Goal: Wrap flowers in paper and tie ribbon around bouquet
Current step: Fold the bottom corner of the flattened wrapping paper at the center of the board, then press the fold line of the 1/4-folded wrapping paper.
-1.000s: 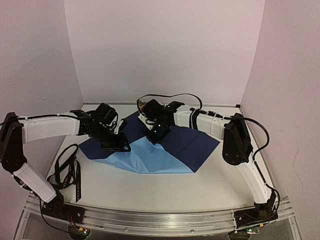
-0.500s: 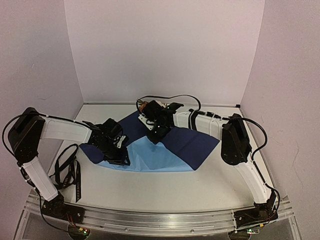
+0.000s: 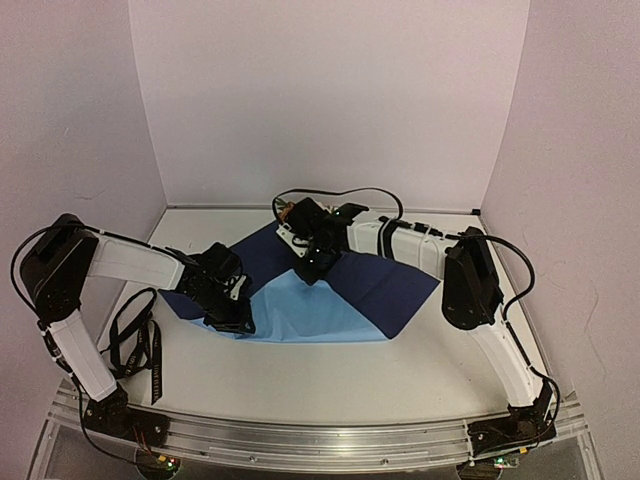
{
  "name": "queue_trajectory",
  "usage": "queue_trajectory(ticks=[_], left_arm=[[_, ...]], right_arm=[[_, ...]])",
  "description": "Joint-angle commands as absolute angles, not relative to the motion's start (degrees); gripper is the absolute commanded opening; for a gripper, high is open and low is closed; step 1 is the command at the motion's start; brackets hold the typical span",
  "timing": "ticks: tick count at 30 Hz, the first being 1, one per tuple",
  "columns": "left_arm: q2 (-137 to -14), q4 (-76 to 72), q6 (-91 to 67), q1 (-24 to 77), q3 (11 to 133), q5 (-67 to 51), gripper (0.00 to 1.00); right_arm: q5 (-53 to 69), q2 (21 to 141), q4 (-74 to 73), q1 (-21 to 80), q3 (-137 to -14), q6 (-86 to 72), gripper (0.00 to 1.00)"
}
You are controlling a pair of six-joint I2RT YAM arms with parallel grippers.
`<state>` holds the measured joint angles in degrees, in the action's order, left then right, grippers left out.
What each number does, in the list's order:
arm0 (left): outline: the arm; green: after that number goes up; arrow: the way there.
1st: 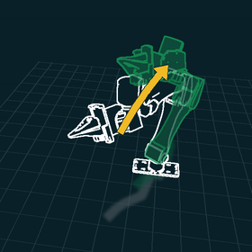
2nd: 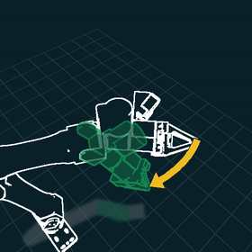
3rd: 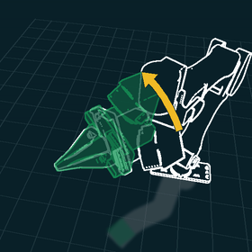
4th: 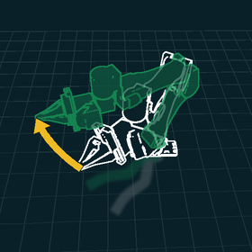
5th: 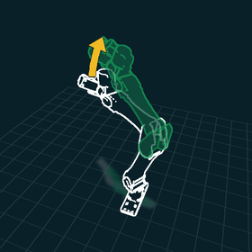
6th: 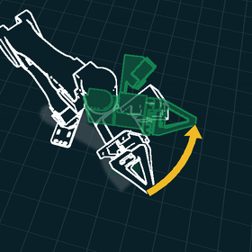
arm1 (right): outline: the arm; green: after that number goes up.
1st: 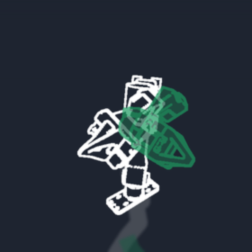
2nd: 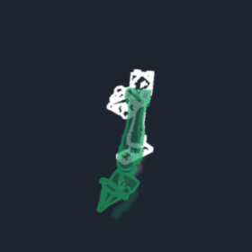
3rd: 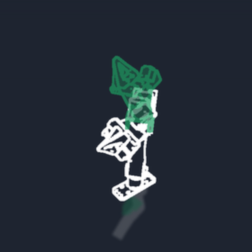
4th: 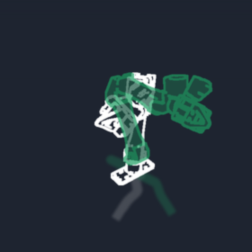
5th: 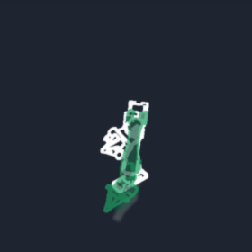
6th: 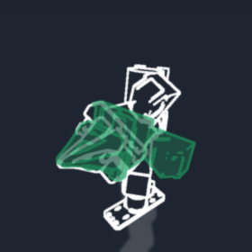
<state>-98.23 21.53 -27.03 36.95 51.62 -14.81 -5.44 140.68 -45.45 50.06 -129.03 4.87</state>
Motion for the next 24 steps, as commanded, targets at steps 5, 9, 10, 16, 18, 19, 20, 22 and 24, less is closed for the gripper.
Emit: queue_trajectory(ticks=[5,9,10,16,18,19,20,22,24], left_arm=[[-100.6,20.3,-28.1,36.7,51.1,-13.7,0.21],[-100.8,20.3,-29.0,36.7,50.8,-13.7,0.19],[-100.7,20.3,-29.2,36.7,50.6,-13.5,0.18],[-99.7,20.0,-30.6,36.7,49.5,-12.9,0.16],[-99.1,19.9,-31.0,36.7,49.1,-12.7,0.15],[-98.9,19.7,-31.2,36.7,48.9,-12.7,0.15],[-98.6,19.5,-31.4,36.7,48.7,-12.7,0.15],[-98.3,19.2,-31.8,36.7,48.3,-12.7,0.15],[-98.1,19.1,-32.0,36.7,48.1,-12.8,0.14]], right_arm=[[-3.0,135.5,-44.6,49.6,-128.6,1.7,0.49],[-0.5,129.0,-45.8,49.6,-124.1,-4.1,0.6],[0.7,127.2,-46.0,49.6,-121.8,-6.2,0.6],[7.3,118.8,-45.9,50.8,-110.4,-19.1,0.52],[8.6,117.2,-45.3,51.6,-107.1,-23.5,0.47],[8.9,116.5,-44.0,52.0,-104.7,-25.3,0.46],[8.9,115.6,-42.7,52.4,-102.6,-26.9,0.44],[8.8,114.3,-39.5,53.4,-98.5,-30.1,0.41],[8.9,113.9,-36.2,54.3,-95.2,-32.9,0.38]])
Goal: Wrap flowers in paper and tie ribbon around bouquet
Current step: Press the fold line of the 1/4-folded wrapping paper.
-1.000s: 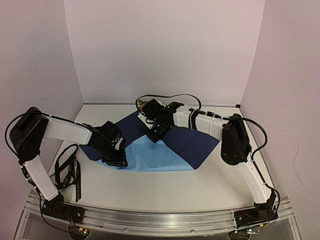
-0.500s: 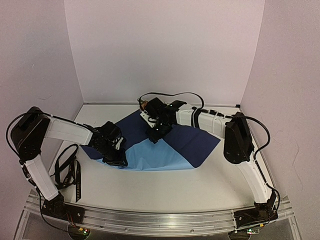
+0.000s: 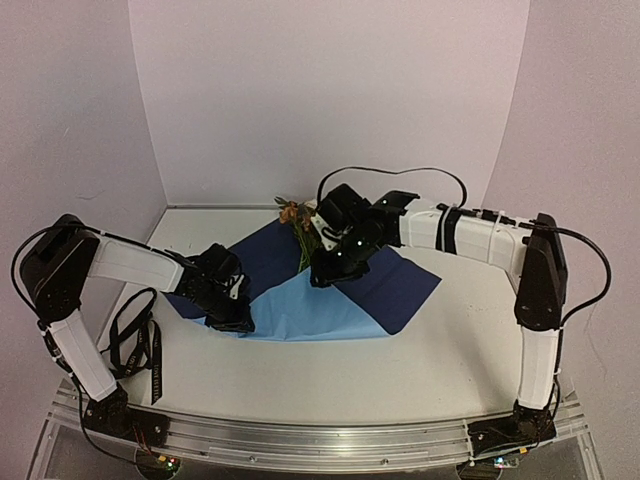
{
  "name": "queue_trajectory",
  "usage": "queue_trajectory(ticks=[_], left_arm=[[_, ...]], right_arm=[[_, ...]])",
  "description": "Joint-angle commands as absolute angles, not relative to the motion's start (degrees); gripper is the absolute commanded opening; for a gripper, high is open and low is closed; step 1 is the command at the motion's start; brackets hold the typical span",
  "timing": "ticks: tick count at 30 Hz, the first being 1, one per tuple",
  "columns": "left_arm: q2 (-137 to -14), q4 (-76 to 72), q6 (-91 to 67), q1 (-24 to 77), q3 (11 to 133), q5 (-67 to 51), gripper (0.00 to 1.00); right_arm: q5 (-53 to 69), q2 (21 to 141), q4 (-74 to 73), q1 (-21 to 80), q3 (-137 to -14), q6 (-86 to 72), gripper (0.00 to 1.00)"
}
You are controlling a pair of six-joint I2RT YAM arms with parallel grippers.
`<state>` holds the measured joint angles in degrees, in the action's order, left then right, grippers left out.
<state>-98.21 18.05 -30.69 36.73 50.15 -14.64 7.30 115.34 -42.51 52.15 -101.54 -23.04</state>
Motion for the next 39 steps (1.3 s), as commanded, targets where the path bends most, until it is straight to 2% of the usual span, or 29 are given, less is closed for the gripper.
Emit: queue_trajectory(ticks=[1,5,23,34,39], left_arm=[[-98.0,19.1,-32.1,36.7,48.0,-12.7,0.14],[-97.5,19.3,-32.2,36.7,47.9,-12.5,0.13],[-96.8,20.3,-31.9,36.7,47.7,-11.8,0.12],[-97.2,20.6,-31.5,36.7,48.6,-11.7,0.12],[-96.9,21.0,-31.2,36.7,48.5,-11.4,0.12]], right_arm=[[9.0,114.0,-35.5,54.8,-94.4,-33.7,0.37],[9.8,115.3,-32.5,56.6,-92.3,-35.8,0.31],[10.2,113.9,-23.6,58.9,-80.4,-39.6,0.2],[10.8,117.6,-23.6,57.5,-83.4,-38.4,0.08],[10.8,117.9,-24.1,57.4,-83.8,-37.6,0.07]])
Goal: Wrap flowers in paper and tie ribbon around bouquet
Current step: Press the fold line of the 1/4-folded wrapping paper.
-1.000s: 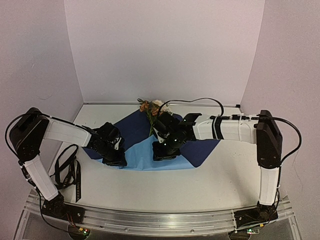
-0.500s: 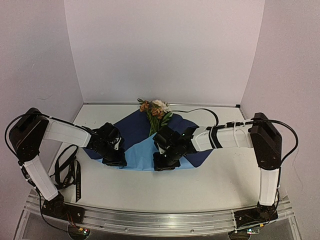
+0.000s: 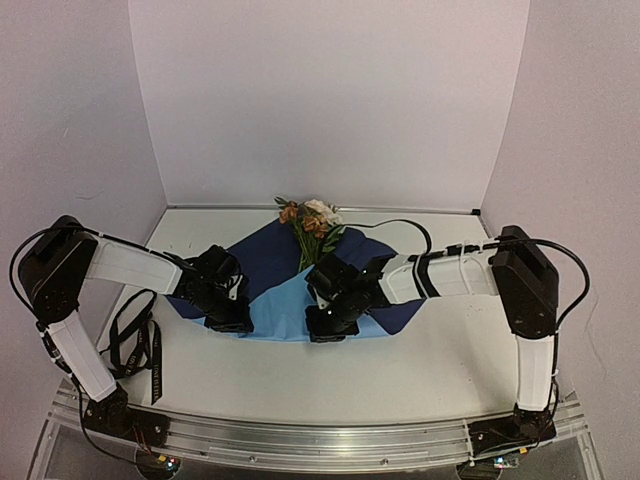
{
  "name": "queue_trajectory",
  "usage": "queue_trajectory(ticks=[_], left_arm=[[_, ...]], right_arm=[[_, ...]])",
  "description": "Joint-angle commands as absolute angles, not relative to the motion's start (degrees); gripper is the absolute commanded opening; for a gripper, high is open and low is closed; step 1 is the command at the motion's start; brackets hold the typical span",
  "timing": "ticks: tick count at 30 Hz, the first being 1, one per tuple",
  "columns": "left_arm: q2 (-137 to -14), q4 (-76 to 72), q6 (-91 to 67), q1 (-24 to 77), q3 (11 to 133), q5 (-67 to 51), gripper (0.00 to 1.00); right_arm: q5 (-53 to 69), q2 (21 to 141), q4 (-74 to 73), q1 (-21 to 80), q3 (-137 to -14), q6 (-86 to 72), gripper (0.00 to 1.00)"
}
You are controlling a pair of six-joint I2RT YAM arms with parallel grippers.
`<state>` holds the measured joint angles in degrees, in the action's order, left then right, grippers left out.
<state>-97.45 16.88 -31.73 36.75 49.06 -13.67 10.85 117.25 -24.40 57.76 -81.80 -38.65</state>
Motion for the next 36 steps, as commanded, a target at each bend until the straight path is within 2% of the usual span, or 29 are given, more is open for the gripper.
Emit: queue_trajectory(ticks=[1,19,36], left_arm=[[-96.8,21.0,-31.2,36.7,48.5,-11.4,0.12],[-96.7,21.1,-31.0,36.1,48.4,-11.3,0.12],[-95.8,22.0,-30.9,35.9,48.6,-11.2,0.12]], right_arm=[[10.9,117.9,-24.2,57.3,-83.9,-37.5,0.07],[8.6,113.3,-24.3,57.4,-76.4,-35.7,0.07],[8.0,116.2,-24.3,55.0,-81.1,-37.0,0.12]])
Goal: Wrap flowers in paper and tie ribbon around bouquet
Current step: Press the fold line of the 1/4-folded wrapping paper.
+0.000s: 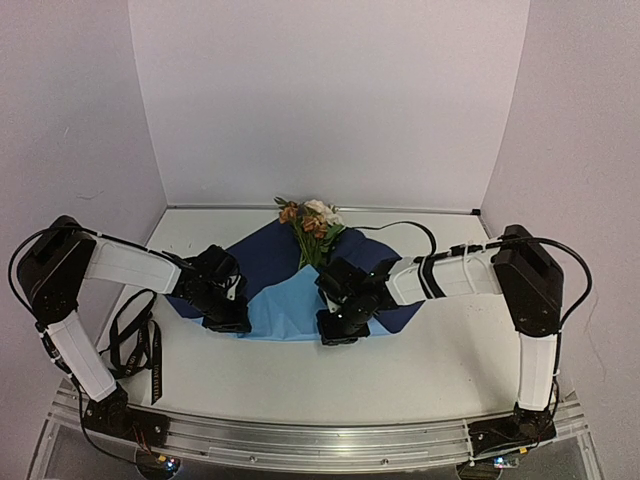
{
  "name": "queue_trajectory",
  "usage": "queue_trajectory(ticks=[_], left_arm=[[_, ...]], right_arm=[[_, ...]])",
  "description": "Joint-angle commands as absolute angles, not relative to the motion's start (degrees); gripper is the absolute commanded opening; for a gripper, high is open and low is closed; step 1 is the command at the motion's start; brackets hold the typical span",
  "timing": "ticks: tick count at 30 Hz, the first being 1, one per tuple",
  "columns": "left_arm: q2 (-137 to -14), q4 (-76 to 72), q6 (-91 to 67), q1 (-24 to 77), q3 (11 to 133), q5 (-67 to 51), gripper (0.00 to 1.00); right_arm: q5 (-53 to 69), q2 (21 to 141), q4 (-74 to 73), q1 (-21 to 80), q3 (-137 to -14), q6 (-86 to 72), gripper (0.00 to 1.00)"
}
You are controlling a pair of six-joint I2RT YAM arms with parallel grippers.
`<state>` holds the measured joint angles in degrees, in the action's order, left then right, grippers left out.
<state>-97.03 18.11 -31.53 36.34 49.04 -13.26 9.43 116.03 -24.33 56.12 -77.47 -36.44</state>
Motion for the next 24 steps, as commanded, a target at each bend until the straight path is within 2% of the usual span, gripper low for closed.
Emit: queue_trajectory(ticks=[1,20,24], left_arm=[[-95.8,22.0,-30.8,35.9,48.7,-11.1,0.12],[-94.2,23.8,-30.8,35.9,50.4,-11.4,0.13],[-91.6,24.5,-30.5,35.9,51.7,-12.4,0.17]], right_arm=[[8.1,116.5,-24.3,54.8,-81.4,-37.3,0.12],[7.7,119.7,-25.0,53.0,-81.2,-42.6,0.13],[7.5,120.1,-25.1,53.0,-80.7,-43.9,0.13]])
